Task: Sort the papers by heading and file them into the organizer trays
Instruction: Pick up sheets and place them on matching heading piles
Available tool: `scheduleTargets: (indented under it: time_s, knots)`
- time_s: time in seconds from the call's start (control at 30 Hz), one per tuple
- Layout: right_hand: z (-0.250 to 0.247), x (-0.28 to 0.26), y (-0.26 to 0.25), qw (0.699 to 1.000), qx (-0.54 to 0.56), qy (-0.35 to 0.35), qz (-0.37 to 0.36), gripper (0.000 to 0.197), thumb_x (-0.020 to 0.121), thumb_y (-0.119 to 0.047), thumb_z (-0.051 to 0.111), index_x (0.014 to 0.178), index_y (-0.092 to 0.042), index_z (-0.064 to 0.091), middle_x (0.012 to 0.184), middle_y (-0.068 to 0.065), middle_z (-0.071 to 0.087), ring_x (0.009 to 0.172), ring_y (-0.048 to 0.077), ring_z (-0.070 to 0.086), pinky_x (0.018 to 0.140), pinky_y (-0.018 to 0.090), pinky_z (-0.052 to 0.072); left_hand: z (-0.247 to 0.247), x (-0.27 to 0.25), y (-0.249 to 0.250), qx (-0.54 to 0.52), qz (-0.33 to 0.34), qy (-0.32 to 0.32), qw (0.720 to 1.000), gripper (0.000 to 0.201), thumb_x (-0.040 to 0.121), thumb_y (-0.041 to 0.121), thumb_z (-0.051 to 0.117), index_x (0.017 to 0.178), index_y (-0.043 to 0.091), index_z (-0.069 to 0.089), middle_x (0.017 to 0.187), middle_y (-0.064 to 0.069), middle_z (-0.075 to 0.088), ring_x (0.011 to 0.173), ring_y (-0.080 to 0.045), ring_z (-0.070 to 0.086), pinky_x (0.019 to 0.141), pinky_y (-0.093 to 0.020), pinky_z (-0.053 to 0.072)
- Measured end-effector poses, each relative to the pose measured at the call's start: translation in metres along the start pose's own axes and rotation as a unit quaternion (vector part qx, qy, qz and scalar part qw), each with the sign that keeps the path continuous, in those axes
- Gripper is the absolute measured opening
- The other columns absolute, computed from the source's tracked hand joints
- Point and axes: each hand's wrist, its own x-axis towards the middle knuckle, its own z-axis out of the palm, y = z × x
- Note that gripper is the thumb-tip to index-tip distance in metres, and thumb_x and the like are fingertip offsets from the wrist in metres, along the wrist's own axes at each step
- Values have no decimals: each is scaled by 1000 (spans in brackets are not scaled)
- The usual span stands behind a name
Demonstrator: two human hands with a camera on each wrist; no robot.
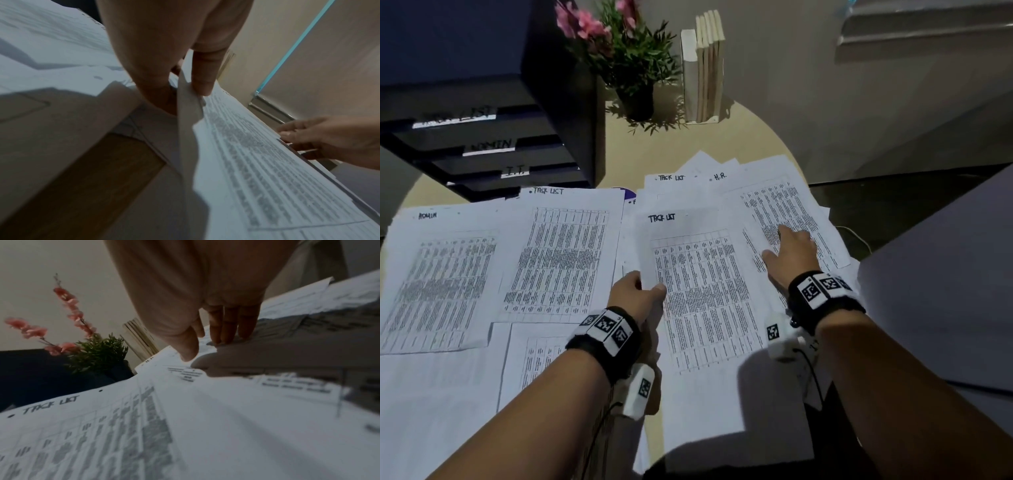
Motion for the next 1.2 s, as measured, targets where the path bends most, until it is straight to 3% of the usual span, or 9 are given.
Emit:
scheduleTargets:
  time_s: [0.13, 0.23, 0.33, 0.6, 0.73, 0.9, 0.97, 1.07, 1.2]
  knots:
    - [9, 3, -6, 994, 102, -31, 8, 16, 93, -14, 53, 107, -14, 61, 107, 9, 65, 101, 29, 62, 83, 31, 49, 7, 1, 1, 22, 51, 26, 998, 21, 85, 4, 71, 100, 18, 64, 93, -3, 69, 89, -24, 66, 81, -34, 54]
    - [-2, 6, -9, 992, 116, 43, -36, 20, 90, -4, 46, 82, -15, 60, 100, 8, 63, 83, 24, 58, 69, 25, 38, -4, 6, 1, 24, 69, 74, 995, 14, 84, 5, 69, 95, 14, 70, 87, -6, 73, 82, -23, 69, 80, -38, 58]
    - [-17, 7, -10, 983, 149, 103, -33, 16, 94, -5, 45, 91, -13, 59, 104, 7, 57, 82, 20, 50, 71, 24, 34, -14, 8, 4, -1, 47, 75, 996, 16, 85, 4, 66, 98, 12, 72, 84, -10, 72, 79, -24, 68, 77, -40, 59]
    - [9, -11, -24, 981, 163, -110, 3, 33, 98, -15, 53, 131, -15, 51, 118, 10, 59, 102, 29, 62, 89, 43, 54, -20, 3, 9, -158, 14, -4, 987, 23, 87, -12, 57, 77, 8, 64, 58, 4, 66, 61, -15, 59, 53, -19, 50]
    - [15, -21, -29, 988, 89, -118, -55, 5, 94, -9, 58, 90, -12, 56, 90, -6, 60, 100, 26, 61, 84, 32, 49, -22, -5, -3, -162, 48, 30, 985, 23, 79, -21, 47, 74, -1, 58, 65, -10, 62, 53, -22, 58, 47, -20, 49]
    - [-8, -21, -40, 987, 99, 59, -110, 17, 97, -8, 44, 82, -8, 53, 80, 8, 58, 77, 31, 57, 62, 35, 46, -27, -5, -2, -181, 76, 63, 979, 14, 86, -11, 55, 79, 0, 61, 73, -16, 63, 55, -20, 65, 62, -27, 59]
    - [-25, -21, -41, 976, 116, 136, -127, 14, 98, -9, 42, 88, -12, 51, 80, 10, 59, 75, 35, 57, 63, 41, 48, -36, -2, 10, -152, 25, 65, 986, 11, 94, 1, 56, 88, 5, 63, 78, -6, 58, 55, -9, 61, 54, -11, 48]
    - [-53, -27, -46, 949, 113, 237, -176, 12, 101, -13, 42, 95, -15, 52, 89, 7, 60, 78, 31, 56, 66, 42, 49, -50, -1, 19, -93, 60, 177, 978, 28, 94, 16, 62, 115, -2, 62, 91, -7, 58, 72, -18, 56, 64, -16, 38]
    - [-85, -42, -58, 898, 146, 342, -237, 16, 100, -12, 46, 104, -10, 60, 98, 9, 63, 84, 24, 56, 69, 32, 42, -71, -4, 37, -69, 162, 313, 934, 21, 96, 13, 54, 111, 0, 60, 98, -16, 64, 89, -30, 60, 71, -32, 43]
